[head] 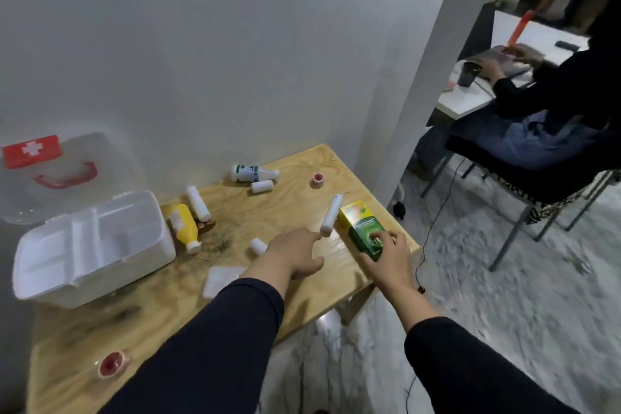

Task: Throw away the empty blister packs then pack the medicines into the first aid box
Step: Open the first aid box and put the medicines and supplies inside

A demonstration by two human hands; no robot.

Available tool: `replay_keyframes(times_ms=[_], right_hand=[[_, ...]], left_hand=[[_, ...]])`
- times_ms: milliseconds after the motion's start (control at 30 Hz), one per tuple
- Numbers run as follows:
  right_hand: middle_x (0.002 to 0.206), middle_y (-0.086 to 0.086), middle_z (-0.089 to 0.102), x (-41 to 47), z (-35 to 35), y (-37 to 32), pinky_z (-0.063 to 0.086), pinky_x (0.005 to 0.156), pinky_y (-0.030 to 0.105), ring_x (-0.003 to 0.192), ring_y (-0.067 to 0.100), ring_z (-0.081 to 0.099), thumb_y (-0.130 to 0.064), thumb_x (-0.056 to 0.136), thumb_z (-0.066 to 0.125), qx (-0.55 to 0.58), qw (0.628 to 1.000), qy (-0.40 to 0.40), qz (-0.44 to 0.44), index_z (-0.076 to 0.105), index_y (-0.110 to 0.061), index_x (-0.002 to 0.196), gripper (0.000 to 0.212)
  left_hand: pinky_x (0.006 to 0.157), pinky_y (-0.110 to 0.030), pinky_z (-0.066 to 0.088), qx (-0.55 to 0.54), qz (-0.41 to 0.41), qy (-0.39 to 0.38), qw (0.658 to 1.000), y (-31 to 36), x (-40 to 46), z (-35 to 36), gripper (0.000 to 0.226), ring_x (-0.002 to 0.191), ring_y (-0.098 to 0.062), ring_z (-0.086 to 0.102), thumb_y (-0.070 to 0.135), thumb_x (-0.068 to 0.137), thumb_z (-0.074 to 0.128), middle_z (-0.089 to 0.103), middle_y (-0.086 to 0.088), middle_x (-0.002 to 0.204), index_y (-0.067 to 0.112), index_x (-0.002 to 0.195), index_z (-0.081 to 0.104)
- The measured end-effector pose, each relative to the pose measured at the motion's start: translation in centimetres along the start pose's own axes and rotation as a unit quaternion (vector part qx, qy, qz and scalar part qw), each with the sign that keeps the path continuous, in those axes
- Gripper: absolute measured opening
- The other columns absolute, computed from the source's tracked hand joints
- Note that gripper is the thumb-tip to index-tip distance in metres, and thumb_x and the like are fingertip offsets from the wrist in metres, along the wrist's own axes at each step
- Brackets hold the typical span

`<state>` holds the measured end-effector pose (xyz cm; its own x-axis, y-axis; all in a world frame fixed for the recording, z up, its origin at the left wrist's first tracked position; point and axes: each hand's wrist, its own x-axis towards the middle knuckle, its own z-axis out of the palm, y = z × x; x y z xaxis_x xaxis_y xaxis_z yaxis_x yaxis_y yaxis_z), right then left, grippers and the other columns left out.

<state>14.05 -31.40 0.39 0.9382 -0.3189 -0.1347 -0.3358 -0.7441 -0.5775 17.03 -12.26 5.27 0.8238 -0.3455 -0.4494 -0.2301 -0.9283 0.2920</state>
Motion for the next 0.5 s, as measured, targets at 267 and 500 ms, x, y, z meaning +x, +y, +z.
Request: replay_keyframes(times_ms=[267, 500], right_hand=[[0.125, 0.009, 0.047, 2.9, -4.8, 0.5, 0.043, 0.096, 0.035, 0.118, 0.027, 0.046, -0.015, 0.073, 0.065, 0.034, 0.998, 0.060, -0.001, 0.056, -0.016, 0.118, 0.045], [0.127, 0.005, 0.052, 4.9, -7.4, -7.1, 0.043, 0.094, 0.036, 0.114, 0.030, 0.046, -0.020, 0.075, 0.065, -0.044, 0.989, -0.001, -0.144, 0.054, -0.017, 0.124, 0.050]], left_hand=[[0.108, -0.039, 0.039, -0.029, -0.062, 0.004, 0.998, 0.1, 1.3, -0.9, 0.059, 0.134, -0.023, 0.043, 0.041, 0.091, 0.051, 0.039, 0.000, 0.150, 0.025, 0.145, 0.037], [0.109, -0.039, 0.037, -0.110, -0.115, 0.078, 0.984, -2.4, -1.0, -4.5, 0.052, 0.136, -0.026, 0.041, 0.033, 0.094, 0.049, 0.041, -0.005, 0.151, 0.023, 0.144, 0.040]])
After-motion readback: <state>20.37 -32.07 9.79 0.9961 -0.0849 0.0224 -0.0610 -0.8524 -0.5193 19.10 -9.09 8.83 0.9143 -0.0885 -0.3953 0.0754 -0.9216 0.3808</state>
